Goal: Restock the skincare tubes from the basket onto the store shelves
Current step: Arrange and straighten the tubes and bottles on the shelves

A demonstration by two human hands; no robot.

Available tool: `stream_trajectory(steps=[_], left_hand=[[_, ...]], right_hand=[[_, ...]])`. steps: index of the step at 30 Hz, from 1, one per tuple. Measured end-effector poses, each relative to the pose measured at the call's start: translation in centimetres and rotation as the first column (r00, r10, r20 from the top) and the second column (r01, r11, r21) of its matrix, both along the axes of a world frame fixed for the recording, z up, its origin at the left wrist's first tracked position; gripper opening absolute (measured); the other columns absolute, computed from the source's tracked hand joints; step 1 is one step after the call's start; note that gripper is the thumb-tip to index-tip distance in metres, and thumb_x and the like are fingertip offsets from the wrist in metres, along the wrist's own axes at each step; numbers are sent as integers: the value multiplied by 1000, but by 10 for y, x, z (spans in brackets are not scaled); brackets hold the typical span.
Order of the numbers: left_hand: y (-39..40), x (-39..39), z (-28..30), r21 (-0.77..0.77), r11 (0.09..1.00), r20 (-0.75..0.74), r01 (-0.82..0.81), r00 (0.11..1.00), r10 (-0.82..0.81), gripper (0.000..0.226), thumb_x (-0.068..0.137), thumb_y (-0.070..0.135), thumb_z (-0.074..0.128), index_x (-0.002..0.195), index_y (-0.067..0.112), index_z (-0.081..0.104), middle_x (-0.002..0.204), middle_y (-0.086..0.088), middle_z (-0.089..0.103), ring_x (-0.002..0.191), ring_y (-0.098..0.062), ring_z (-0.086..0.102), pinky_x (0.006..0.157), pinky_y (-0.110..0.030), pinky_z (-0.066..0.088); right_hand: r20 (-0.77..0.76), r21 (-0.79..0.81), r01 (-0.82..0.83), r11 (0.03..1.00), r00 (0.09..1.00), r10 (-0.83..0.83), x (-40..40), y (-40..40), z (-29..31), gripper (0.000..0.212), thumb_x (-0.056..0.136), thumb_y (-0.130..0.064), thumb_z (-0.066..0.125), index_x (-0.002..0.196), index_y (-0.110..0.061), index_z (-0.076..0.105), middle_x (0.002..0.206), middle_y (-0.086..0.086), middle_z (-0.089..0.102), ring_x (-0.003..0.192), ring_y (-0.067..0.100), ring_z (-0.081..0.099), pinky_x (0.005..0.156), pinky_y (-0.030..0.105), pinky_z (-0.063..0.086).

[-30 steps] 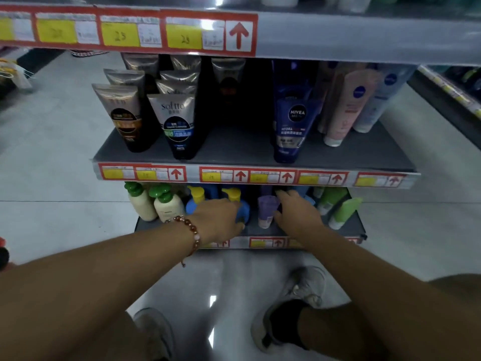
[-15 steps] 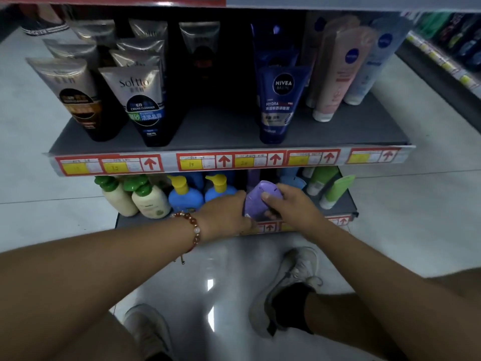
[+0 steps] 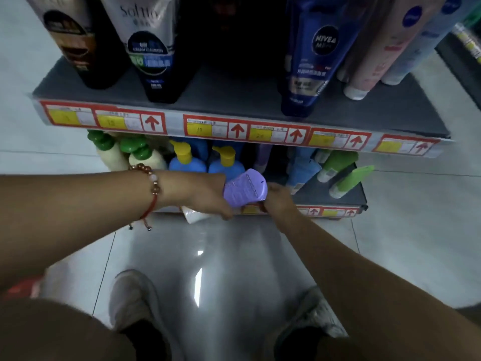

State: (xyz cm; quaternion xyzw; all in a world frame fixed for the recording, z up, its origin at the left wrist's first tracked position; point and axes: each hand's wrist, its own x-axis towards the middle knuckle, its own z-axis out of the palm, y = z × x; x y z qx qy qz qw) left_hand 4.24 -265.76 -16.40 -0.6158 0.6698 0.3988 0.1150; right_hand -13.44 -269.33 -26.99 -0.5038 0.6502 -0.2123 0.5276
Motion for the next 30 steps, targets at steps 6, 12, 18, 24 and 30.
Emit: stream_trajectory(steps=[6, 12, 18, 24, 30], left_hand=[[6, 4, 1, -48, 997, -58, -65, 996, 62, 29, 78, 37, 71, 79, 21, 47, 71, 3, 55, 65, -17, 52, 61, -29, 40], [22, 23, -11, -65, 987, -192, -147, 972, 132, 39, 62, 53, 67, 66, 24, 42, 60, 5, 48, 58, -17, 48, 59, -35, 42], [45, 33, -5, -68, 985, -284, -160, 949, 134, 37, 76, 26, 72, 85, -3, 50, 72, -7, 46, 64, -13, 43, 61, -31, 37], [36, 43, -13, -46, 974, -317, -221, 928, 196, 58, 66, 40, 64, 102, -5, 55, 94, -26, 60, 72, -17, 48, 66, -39, 43], [33, 35, -16, -74, 972, -311, -224, 931, 191, 40, 73, 30, 70, 87, -2, 50, 72, -6, 45, 63, -14, 43, 61, -35, 38]], right_hand=[[-84, -41, 36, 999, 996, -39, 15, -32, -37, 29, 93, -6, 58, 117, 10, 59, 106, 18, 62, 88, 22, 57, 81, 32, 45], [-281, -75, 18, 997, 959, -38, 31, -59, -83, 43, 73, -43, 59, 98, -8, 58, 94, 10, 57, 83, 22, 52, 77, 32, 46], [-319, -174, 186, 967, 919, -234, 42, -61, -55, 50, 81, -33, 68, 118, 0, 61, 112, 23, 65, 104, 43, 61, 85, 42, 49], [-451, -288, 5, 958, 882, -140, 42, -68, -49, 52, 91, -26, 28, 96, 3, 71, 98, 21, 68, 95, 38, 64, 79, 35, 49], [-489, -210, -68, 975, 871, -44, 33, -76, -52, 45, 97, -20, 25, 115, 2, 60, 117, 25, 61, 111, 41, 55, 92, 39, 39]])
